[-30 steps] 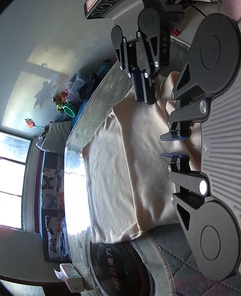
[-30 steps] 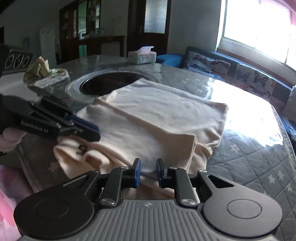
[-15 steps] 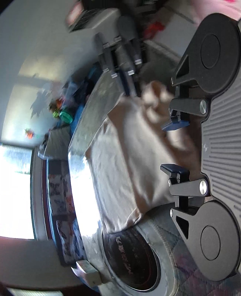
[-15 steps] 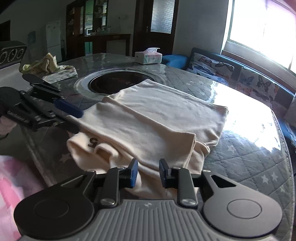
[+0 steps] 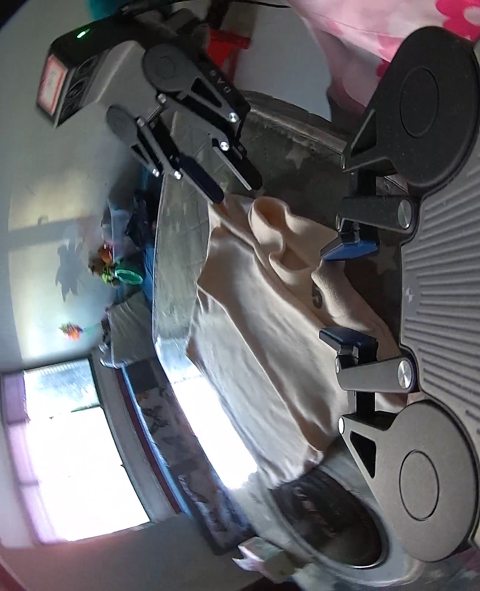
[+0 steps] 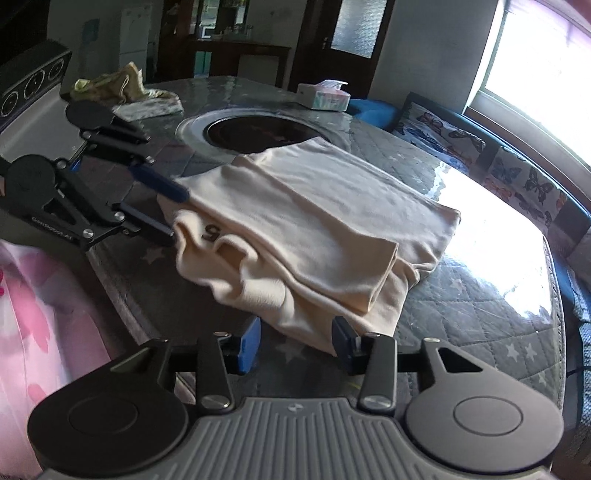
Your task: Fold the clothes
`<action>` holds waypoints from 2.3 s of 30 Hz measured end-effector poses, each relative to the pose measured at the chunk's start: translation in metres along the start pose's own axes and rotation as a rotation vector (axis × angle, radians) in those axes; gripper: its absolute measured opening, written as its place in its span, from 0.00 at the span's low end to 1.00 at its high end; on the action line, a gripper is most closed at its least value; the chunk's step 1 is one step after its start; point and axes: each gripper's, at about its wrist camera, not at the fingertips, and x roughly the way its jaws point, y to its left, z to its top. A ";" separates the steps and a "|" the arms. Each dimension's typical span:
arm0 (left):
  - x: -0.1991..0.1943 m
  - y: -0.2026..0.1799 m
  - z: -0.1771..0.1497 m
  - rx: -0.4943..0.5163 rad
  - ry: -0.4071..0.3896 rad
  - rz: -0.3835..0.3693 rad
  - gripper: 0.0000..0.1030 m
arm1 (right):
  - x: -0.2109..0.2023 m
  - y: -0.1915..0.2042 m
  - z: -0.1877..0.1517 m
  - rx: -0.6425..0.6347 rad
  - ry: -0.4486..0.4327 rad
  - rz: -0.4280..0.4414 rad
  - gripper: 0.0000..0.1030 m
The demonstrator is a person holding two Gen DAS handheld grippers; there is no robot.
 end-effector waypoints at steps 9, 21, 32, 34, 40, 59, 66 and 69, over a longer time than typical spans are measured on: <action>-0.003 0.024 0.013 -0.125 -0.060 -0.027 0.07 | 0.003 0.016 -0.008 -0.146 -0.030 -0.030 0.58; 0.010 0.065 0.029 -0.308 -0.075 -0.072 0.07 | 0.039 0.003 0.009 -0.154 -0.113 0.011 0.39; -0.011 0.059 0.003 -0.260 -0.017 -0.017 0.14 | 0.041 -0.034 0.033 0.033 -0.062 0.163 0.13; -0.014 0.054 -0.002 -0.225 -0.013 0.008 0.24 | 0.040 -0.038 0.037 0.054 -0.059 0.174 0.13; -0.012 0.041 -0.010 -0.140 -0.015 0.030 0.44 | 0.039 -0.046 0.043 0.108 -0.046 0.192 0.13; -0.008 0.034 -0.015 0.045 -0.031 0.058 0.05 | 0.040 -0.031 0.033 0.077 -0.059 0.146 0.10; -0.045 0.029 -0.002 -0.003 -0.061 0.000 0.05 | -0.003 -0.022 0.031 0.050 -0.093 0.166 0.09; -0.066 0.022 0.002 -0.016 -0.076 -0.023 0.05 | -0.027 -0.013 0.030 0.032 -0.101 0.180 0.09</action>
